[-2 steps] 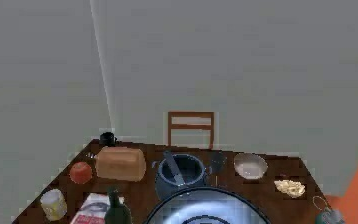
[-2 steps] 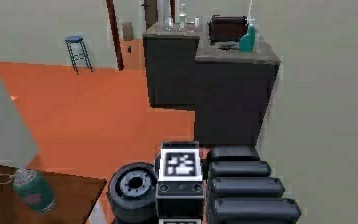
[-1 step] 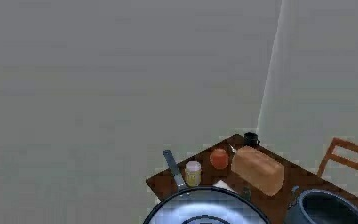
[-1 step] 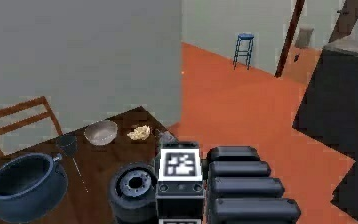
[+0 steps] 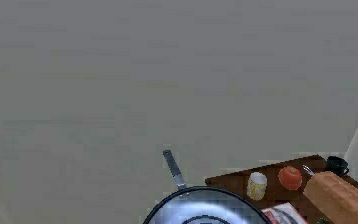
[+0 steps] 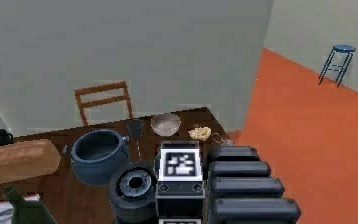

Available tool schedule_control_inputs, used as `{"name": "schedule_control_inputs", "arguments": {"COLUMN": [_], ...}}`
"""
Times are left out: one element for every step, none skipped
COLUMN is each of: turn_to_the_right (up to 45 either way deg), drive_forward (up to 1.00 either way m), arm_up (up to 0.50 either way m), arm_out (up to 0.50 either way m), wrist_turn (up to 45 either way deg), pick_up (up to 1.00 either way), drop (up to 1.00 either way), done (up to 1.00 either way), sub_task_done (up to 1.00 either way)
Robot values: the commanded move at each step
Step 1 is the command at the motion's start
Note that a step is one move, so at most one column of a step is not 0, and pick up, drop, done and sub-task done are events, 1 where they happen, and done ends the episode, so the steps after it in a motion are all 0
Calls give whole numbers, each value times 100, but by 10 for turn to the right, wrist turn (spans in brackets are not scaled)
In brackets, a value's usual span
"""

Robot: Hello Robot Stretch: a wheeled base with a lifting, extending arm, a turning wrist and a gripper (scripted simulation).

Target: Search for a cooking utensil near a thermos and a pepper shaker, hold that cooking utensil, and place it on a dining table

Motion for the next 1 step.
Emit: {"name": "schedule_control_inputs", "arguments": {"turn_to_the_right": [0], "drive_forward": [0], "arm_up": [0], "arm_out": [44], "wrist_turn": [0], "pick_up": [0], "drop": [0], "done": [0], "sub_task_done": [0]}}
